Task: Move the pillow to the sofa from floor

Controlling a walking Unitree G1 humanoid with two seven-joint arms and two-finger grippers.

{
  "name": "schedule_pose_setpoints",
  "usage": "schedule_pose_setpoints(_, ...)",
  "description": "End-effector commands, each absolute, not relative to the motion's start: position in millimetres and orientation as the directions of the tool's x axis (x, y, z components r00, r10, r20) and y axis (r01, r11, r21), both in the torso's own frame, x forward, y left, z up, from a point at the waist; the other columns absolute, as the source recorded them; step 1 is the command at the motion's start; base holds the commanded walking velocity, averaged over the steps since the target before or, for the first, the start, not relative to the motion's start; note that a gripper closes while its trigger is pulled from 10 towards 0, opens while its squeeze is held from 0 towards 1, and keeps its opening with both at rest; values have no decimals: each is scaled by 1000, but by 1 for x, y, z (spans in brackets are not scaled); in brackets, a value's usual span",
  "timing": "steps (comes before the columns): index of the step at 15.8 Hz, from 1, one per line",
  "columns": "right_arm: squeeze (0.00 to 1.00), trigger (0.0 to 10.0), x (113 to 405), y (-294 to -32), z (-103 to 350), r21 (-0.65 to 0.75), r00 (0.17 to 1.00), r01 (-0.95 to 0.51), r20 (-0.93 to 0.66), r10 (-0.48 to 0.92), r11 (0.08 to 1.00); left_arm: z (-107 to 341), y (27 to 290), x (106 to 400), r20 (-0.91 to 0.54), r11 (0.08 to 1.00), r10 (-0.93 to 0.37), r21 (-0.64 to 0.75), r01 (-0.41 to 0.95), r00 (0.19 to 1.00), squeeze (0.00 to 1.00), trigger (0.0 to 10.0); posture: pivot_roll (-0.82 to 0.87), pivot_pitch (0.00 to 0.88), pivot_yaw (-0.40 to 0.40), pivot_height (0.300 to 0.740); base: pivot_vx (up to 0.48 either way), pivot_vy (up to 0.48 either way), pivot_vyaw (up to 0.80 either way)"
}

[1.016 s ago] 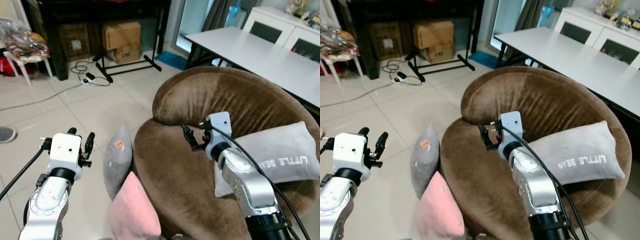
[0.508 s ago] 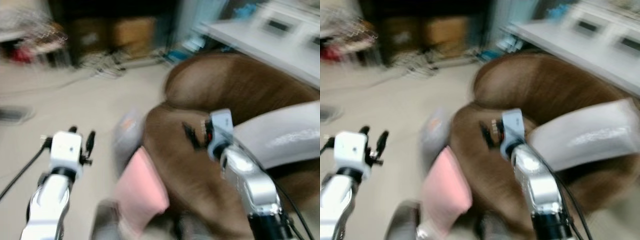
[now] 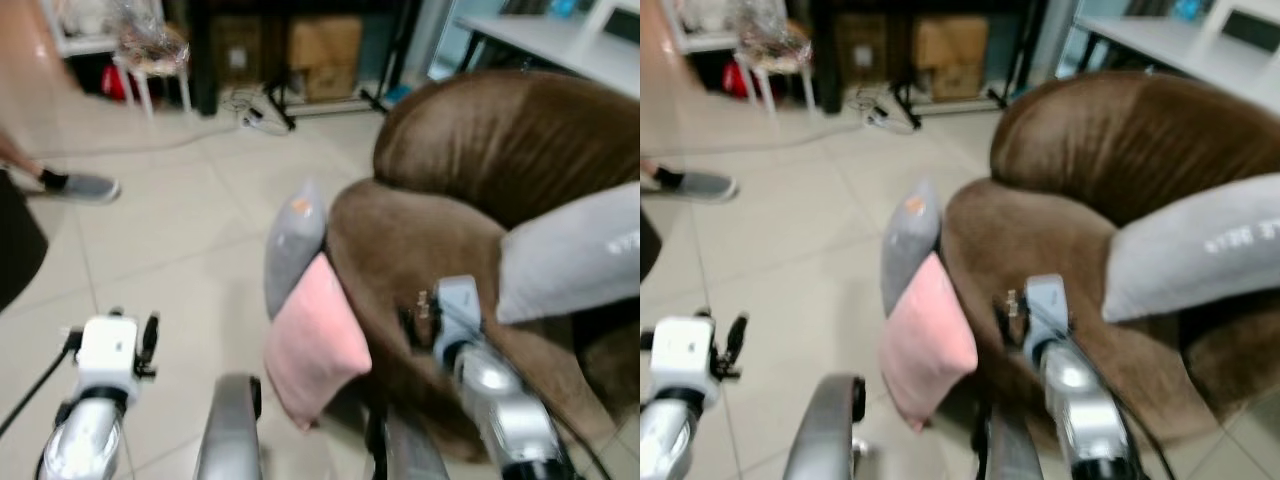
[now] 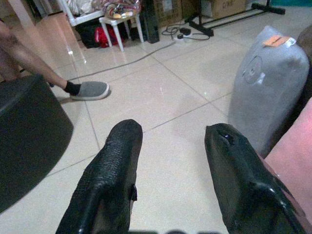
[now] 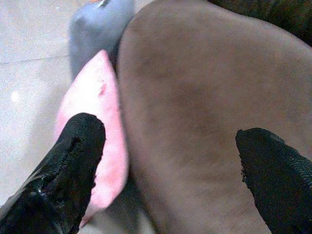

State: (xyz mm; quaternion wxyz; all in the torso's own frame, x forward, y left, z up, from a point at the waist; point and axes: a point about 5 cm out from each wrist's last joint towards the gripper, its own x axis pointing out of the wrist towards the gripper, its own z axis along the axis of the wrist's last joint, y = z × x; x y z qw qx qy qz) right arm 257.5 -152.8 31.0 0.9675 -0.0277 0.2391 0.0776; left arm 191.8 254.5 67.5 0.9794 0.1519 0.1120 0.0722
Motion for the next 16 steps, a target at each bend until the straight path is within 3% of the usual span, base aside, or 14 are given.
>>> schedule_pose_setpoints(1, 0, 10000, 266, -154, 46, -43, 908, -165, -398, 135, 985, 80, 248, 203, -124, 946, 137, 310, -93, 983, 0, 10000, 58, 0, -88, 595, 0, 0, 0)
schedule_pose_setpoints(4, 0, 10000, 267, -151, 44, -47, 918, -156, -375, 128, 987, 81, 247, 212, -93, 948, 120, 308, -86, 988, 0, 10000, 36, 0, -24, 595, 0, 0, 0)
schedule_pose_setpoints(8, 0, 10000, 262, -165, 59, -68, 945, -106, -317, 79, 992, 88, 226, 224, -67, 956, -14, 293, 33, 998, 0, 10000, -28, 0, 73, 595, 0, 0, 0)
schedule_pose_setpoints(11, 0, 10000, 241, -172, 57, -78, 947, -37, -323, 10, 996, 93, 224, 237, -65, 945, -80, 313, 96, 995, 0, 10000, -78, 0, 153, 595, 0, 0, 0)
schedule_pose_setpoints(14, 0, 10000, 227, -174, 58, -74, 942, -13, -337, -12, 997, 94, 226, 243, -58, 945, -77, 313, 91, 995, 0, 10000, -110, 0, 160, 595, 0, 0, 0)
schedule_pose_setpoints(16, 0, 10000, 212, -180, 63, -108, 934, -21, -358, -19, 994, 89, 214, 247, -50, 954, -94, 281, 104, 994, 0, 10000, -148, 0, 145, 595, 0, 0, 0)
